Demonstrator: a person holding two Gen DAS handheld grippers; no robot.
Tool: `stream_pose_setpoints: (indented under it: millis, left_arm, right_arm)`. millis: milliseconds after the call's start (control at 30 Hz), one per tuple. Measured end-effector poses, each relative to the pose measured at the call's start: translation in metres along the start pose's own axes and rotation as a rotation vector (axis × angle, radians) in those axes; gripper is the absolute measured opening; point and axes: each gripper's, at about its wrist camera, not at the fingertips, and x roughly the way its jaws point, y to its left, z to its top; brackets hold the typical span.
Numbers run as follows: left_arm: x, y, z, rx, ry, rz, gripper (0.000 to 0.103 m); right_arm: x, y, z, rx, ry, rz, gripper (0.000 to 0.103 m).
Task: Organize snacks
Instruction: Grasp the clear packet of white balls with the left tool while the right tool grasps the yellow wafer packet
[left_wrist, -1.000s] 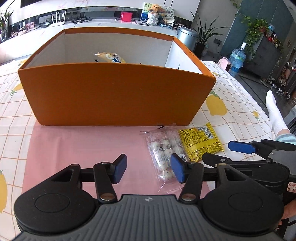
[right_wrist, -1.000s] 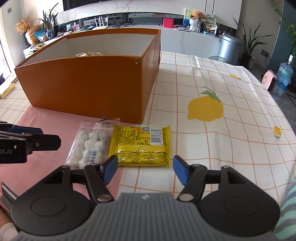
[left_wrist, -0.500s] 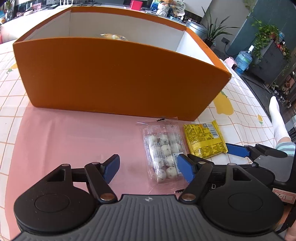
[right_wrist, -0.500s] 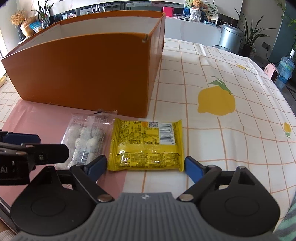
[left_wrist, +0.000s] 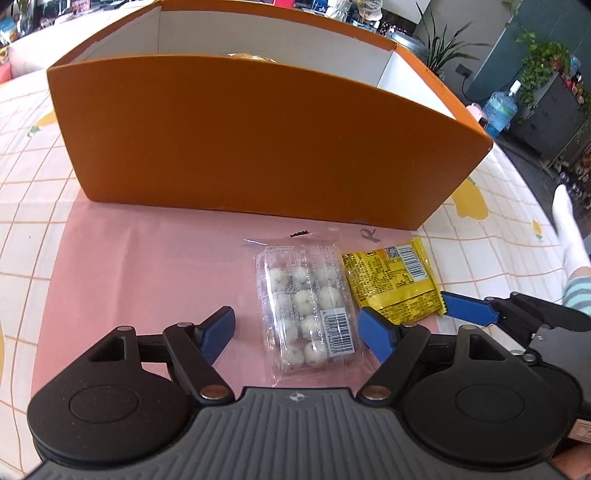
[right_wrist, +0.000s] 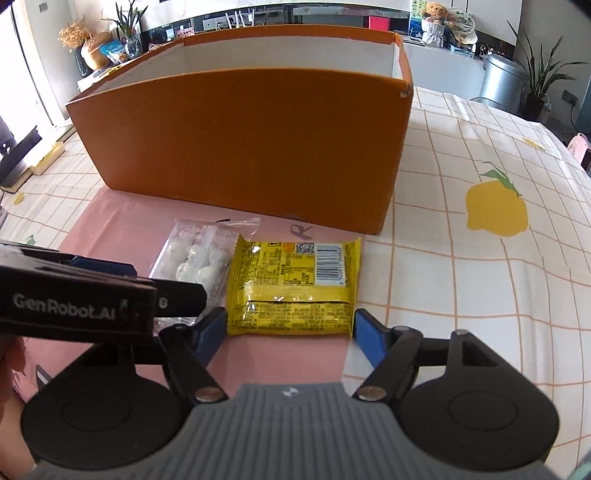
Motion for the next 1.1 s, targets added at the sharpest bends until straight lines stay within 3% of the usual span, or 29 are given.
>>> stream_pose_setpoints:
  millis: [200,433,600,867,967,1100]
  left_arm:
    - [0.007,-0.014,0.002,0.075,0.005,0.067,0.09]
    - [-0.002,-0.002,0.003,0.078,0.018,0.111,0.087]
    - [-0.01,0.002,0.0,0.096,0.021,0.15,0.081]
    - [-0.015,0.016,-0.004,0.076,0.035,0.155,0.081]
    - [-0.015,0.018,-0.005,0.069,0.038,0.151,0.081]
    - [-0.015,0.02,-0.006,0.057,0.039,0.138,0.081]
  right_arm:
    - [-0.004,0.001,-0.003,-0.024,0.009,-0.019,0.07]
    - [-0.009,-0.006,-0.005,0.042,0.028,-0.018,0.073]
    - [-0.013,-0.006,-0.008,0.091,0.039,0.048,0.076]
    - [-0.02,-0.005,-0.015,0.167,0.075,0.209,0.073]
    - [-0.022,0.003,-0.017,0.123,0.08,0.213,0.071]
    - [-0.026,0.016,-0.019,-0.044,0.051,0.113,0.072]
